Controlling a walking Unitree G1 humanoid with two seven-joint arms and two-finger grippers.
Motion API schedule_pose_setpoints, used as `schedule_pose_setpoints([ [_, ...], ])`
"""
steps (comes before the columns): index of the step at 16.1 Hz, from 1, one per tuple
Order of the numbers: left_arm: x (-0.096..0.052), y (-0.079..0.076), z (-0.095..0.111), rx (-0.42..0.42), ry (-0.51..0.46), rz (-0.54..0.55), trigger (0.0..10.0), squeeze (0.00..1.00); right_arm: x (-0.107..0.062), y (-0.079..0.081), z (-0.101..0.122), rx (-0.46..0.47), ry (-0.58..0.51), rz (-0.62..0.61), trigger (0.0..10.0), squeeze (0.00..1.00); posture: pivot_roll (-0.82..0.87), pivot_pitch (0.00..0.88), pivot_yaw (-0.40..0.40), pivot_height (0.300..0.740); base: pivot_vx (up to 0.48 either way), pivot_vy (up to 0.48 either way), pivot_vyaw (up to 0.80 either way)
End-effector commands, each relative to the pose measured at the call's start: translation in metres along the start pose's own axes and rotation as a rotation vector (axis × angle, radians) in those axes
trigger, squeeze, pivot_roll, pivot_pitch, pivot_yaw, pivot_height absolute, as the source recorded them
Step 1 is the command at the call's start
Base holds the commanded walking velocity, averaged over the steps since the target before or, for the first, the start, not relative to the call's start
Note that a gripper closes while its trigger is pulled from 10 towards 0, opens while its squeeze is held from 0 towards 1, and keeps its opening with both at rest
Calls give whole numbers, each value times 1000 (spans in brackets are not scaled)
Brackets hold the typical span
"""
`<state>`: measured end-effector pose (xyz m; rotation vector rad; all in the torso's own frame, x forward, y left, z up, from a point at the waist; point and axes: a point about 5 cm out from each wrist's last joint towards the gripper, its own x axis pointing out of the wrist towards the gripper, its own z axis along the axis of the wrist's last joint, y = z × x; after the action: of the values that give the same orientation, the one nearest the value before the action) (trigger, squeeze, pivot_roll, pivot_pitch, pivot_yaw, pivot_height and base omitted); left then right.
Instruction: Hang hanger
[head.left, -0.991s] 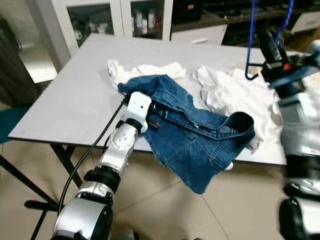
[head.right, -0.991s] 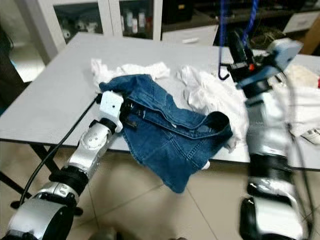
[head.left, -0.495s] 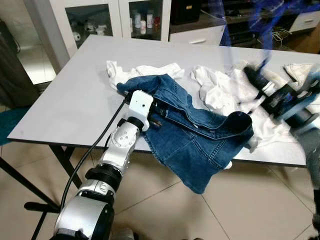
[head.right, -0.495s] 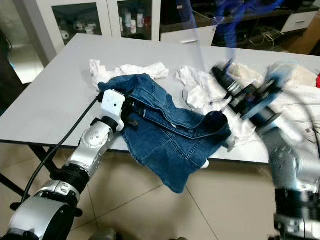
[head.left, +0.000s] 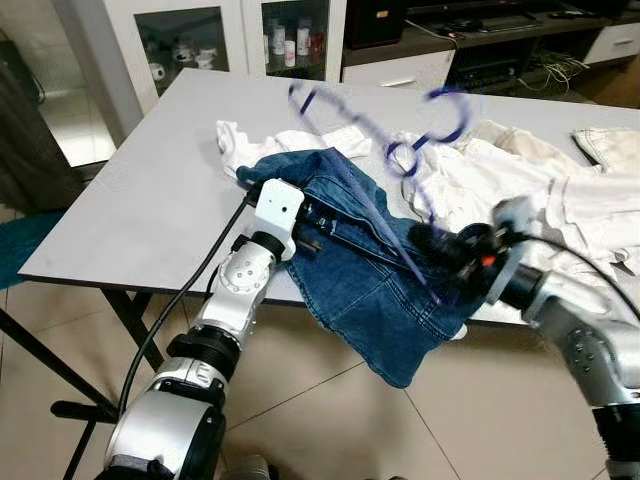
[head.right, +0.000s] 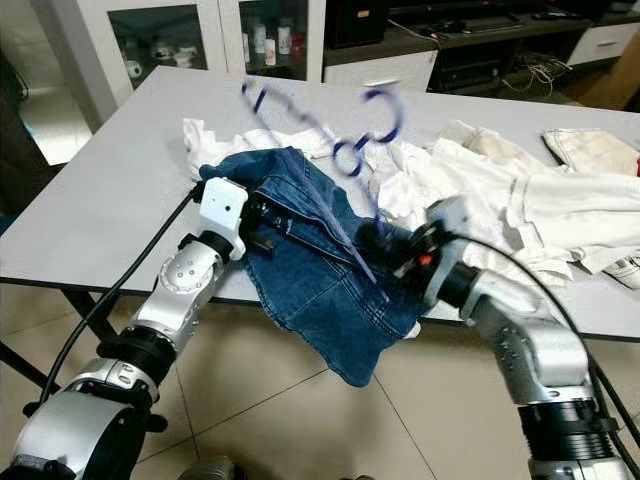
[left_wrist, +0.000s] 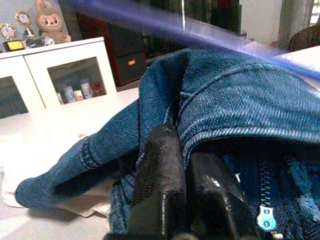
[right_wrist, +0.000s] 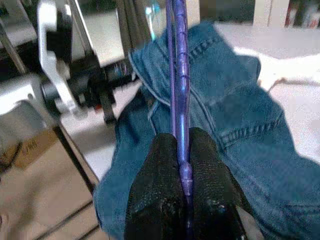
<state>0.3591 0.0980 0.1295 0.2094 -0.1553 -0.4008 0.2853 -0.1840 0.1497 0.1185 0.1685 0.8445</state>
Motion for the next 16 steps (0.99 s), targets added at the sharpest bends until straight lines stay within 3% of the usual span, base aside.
schedule_pose_setpoints([
  [1, 0, 1, 3, 8, -15, -1, 10000, 0, -2, -4, -9, -20, 71, -25, 10000, 0, 96, 0, -8, 740, 0, 0, 0],
  [5, -1, 4, 4, 15, -22, 13, 10000, 0, 0, -13, -33, -117, 249, -78, 10000, 0, 118, 0, -13, 740, 0, 0, 0],
  [8, 0, 6, 7, 18, -35, 19, 10000, 0, 1, -27, -54, -244, 394, -199, 10000, 0, 123, 0, -13, 740, 0, 0, 0],
  [11, 2, 5, 13, 25, -62, 19, 10000, 0, 8, -41, -54, -373, 442, -330, 10000, 0, 123, 0, -13, 740, 0, 0, 0],
  [16, 5, 4, 23, -3, -108, 25, 10000, 0, 19, -52, -39, -425, 385, -418, 10000, 0, 122, 0, -17, 740, 0, 0, 0],
])
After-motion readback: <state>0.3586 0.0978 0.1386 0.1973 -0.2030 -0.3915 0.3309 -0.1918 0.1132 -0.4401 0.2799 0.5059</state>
